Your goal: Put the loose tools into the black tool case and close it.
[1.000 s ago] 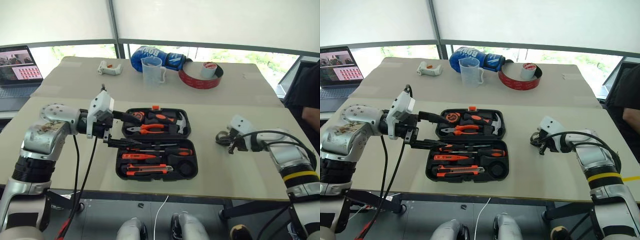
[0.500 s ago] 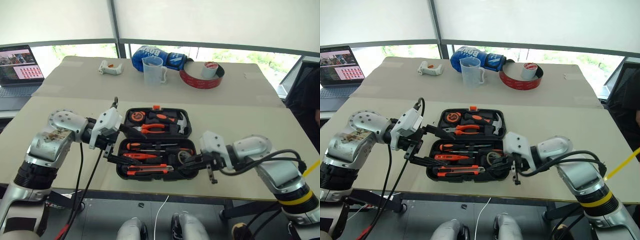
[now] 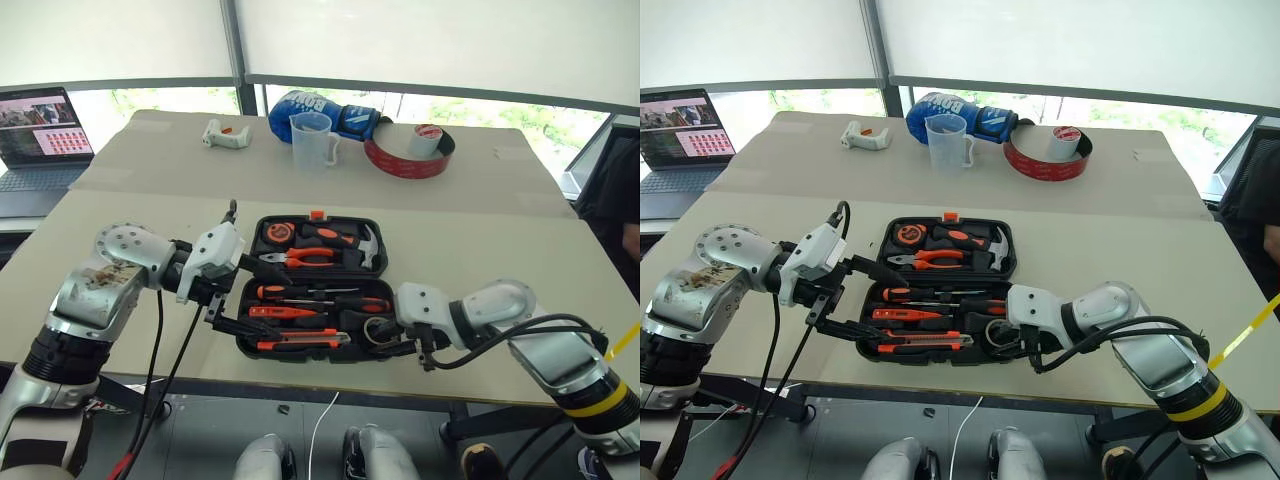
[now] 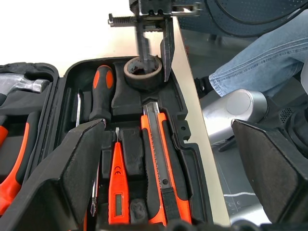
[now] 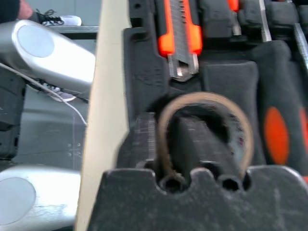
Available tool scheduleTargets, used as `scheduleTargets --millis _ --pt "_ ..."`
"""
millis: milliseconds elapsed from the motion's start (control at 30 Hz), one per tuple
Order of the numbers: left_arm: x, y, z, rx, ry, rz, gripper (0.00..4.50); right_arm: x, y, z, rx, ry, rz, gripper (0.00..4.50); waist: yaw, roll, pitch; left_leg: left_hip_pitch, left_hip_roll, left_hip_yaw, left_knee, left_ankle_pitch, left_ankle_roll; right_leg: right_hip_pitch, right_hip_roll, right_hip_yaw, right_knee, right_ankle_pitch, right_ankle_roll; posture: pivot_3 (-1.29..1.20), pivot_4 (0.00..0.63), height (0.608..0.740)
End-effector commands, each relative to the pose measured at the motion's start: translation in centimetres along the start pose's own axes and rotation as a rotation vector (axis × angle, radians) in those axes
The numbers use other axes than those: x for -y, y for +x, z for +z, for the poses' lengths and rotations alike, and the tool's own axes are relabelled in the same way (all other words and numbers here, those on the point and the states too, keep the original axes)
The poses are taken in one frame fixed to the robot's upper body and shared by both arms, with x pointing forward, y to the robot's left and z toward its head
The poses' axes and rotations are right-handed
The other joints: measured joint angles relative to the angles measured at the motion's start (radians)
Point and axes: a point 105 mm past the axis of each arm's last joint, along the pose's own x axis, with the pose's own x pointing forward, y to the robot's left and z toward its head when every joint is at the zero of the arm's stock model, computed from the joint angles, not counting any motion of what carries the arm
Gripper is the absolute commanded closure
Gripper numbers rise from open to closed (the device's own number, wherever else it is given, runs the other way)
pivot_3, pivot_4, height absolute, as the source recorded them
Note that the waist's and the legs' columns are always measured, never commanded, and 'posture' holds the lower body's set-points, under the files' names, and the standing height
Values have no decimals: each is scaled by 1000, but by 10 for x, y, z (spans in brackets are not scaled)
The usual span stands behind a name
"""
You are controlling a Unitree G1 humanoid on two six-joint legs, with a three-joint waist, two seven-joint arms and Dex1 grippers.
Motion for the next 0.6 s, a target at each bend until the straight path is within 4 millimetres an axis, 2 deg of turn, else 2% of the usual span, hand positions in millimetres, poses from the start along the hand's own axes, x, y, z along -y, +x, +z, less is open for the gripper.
scheduleTargets --millis 33,167,267,367,400,500,600 --pt "-2 -2 5 -1 34 15 0 -13 -5 16 50 -25 79 1831 3 0 0 0 0 0 0 0 0 0 0 0 0 0 0 0 150 714" --pt "-8 -4 3 5 21 57 0 -5 -17 34 116 -4 42 519 3 0 0 -1 0 -1 0 0 0 0 0 -1 0 0 0 0 150 714" --pt "-16 -11 -5 -2 -27 157 0 7 -31 38 153 42 -34 519 1 0 0 -1 0 0 1 0 1 0 0 0 0 0 0 0 150 714" --pt "-25 -31 -21 8 -101 337 0 28 -49 32 201 128 -179 519 -1 0 0 0 0 -1 0 0 1 0 0 0 0 0 0 0 150 714" --pt "-25 -38 -27 4 -119 384 0 33 -54 28 210 149 -223 1056 -3 0 0 0 0 -1 0 0 1 0 0 0 0 0 0 0 150 714" --pt "-24 -60 -53 -41 -174 537 701 45 -65 8 187 179 -330 1893 -2 0 0 0 1 -1 -1 0 1 0 0 0 0 0 0 0 150 714" --pt "-21 -76 -76 -80 -240 636 1704 52 -67 -8 168 197 -382 2857 0 0 0 0 0 0 -1 0 1 0 -1 0 -1 0 0 0 150 714"
